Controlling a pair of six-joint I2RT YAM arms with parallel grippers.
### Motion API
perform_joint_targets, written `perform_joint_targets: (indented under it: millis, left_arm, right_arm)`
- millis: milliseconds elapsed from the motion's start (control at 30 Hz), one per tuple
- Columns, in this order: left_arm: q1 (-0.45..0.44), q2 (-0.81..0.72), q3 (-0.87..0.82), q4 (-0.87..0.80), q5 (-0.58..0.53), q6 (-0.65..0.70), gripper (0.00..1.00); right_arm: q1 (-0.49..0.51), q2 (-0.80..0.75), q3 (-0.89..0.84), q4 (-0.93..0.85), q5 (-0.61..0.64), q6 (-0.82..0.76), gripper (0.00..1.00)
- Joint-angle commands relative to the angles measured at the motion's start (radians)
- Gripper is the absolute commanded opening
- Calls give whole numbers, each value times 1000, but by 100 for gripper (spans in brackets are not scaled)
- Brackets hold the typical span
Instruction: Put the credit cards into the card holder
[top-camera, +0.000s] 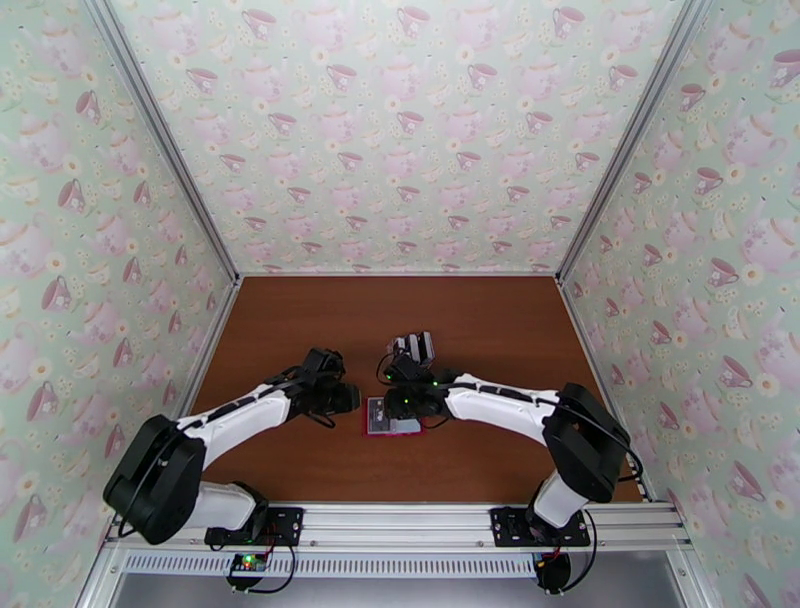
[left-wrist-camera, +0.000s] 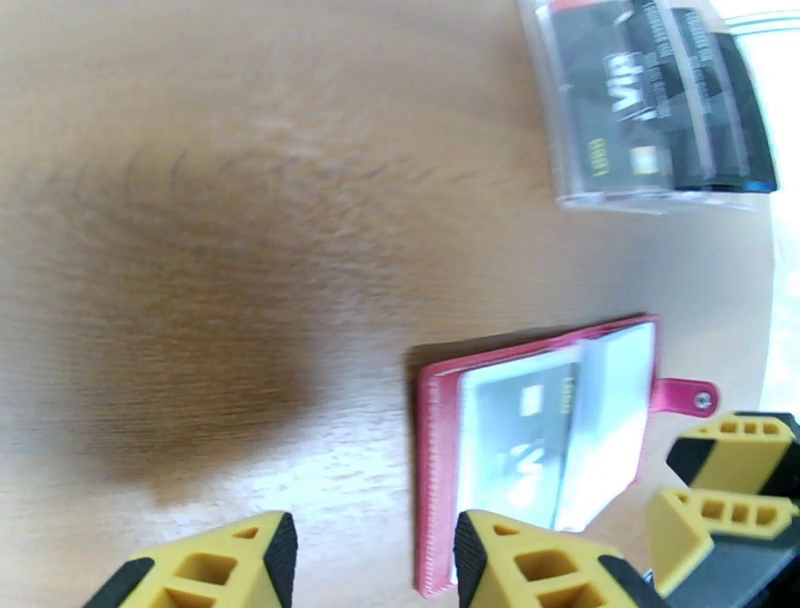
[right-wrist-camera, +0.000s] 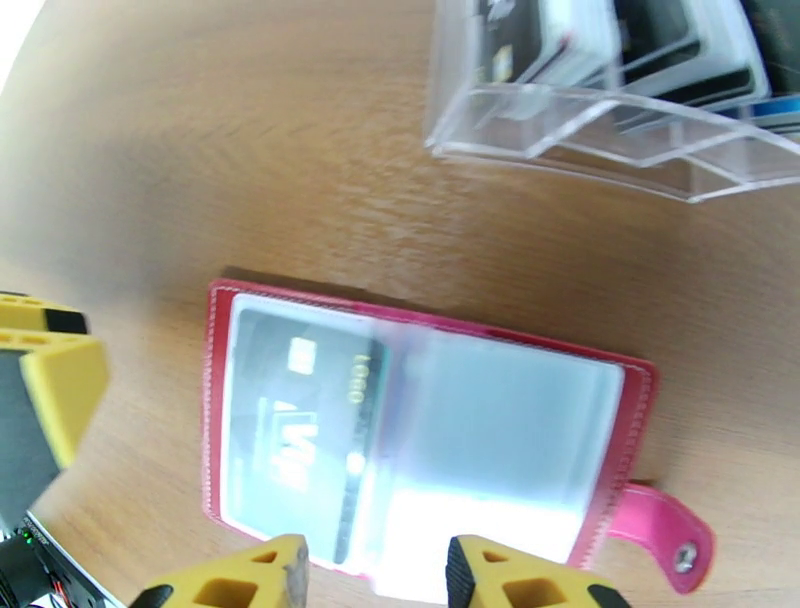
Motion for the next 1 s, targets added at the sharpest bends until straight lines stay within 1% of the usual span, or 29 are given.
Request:
perform_joint_targets:
  millis: [0,167,300,600,767,967]
  left_arm:
    - [-17,-27,7,2,26,-12,51]
    - [-61,-32,-6,38,50,-46,53]
    - [-104,-23,-28,82,51,-87,53]
    - [-198,54,-66,192,47,-162,54]
    - [-212,100,-74,203,33,-174,54]
    - [-212,149,-70,151,-5,-153,54]
  right_arm:
    - [-27,-34,-31,-12,1,-30,42]
    - [-66,-62,-66,21,-36,-32,42]
    - [-83,-53,-66,28,-51,-40,42]
    - [-116,-52,-72,44,-72,-52,42]
    - [-119,-46,-78,53,-82,-54,42]
    - [-119,-40,-76,54,-94,-59,42]
